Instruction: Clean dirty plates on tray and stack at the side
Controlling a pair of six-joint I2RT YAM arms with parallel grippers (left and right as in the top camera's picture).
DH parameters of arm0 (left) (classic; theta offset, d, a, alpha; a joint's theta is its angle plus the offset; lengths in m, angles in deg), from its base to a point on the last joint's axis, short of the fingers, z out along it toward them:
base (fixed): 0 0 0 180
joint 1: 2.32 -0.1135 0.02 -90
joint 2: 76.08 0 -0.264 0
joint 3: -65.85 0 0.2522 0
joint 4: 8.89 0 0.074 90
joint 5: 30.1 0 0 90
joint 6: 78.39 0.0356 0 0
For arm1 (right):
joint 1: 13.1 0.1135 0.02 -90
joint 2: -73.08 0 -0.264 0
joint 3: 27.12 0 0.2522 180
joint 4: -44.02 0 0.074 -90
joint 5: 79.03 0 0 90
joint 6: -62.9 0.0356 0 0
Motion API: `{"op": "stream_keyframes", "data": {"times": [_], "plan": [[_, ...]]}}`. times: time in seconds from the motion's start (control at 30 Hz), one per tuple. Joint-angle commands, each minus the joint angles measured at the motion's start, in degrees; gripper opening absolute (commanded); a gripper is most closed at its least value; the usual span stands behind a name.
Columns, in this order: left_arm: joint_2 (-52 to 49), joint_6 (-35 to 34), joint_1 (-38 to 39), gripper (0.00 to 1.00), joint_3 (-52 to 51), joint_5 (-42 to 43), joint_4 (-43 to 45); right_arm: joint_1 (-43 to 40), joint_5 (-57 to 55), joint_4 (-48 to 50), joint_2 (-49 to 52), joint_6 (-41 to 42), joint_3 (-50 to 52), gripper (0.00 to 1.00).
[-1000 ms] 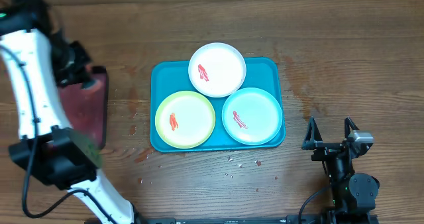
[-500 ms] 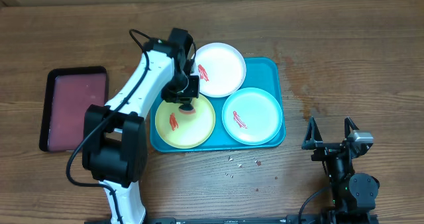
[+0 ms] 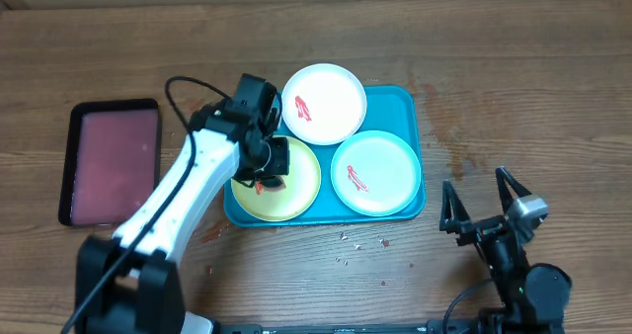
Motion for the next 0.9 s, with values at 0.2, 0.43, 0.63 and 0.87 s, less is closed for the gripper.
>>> {"op": "stream_keyframes", "data": {"times": [0.2,0.43,0.63,0.87], "plan": [[1.86,-0.24,0.37,0.04,-6.71,-0.39,11.04,-2.27,14.58,-39.78,32.83,-4.92,-50.27,1.0],[-4.59,-3.43,0.26,0.04,-6.71,-3.87,11.19,2.67,33.07,-33.81,68.87,9.49,-64.74,0.53],[-4.59,-3.43,0.26,0.04,-6.71,-3.89,11.34,25.14,4.74,-44.89,98.27,16.11,-75.67,0.48],[-4.59,-3.43,0.26,0.04,-6.71,-3.89,11.06,27.52,5.35,-46.4,111.27,11.06,-84.76,0.46]]}}
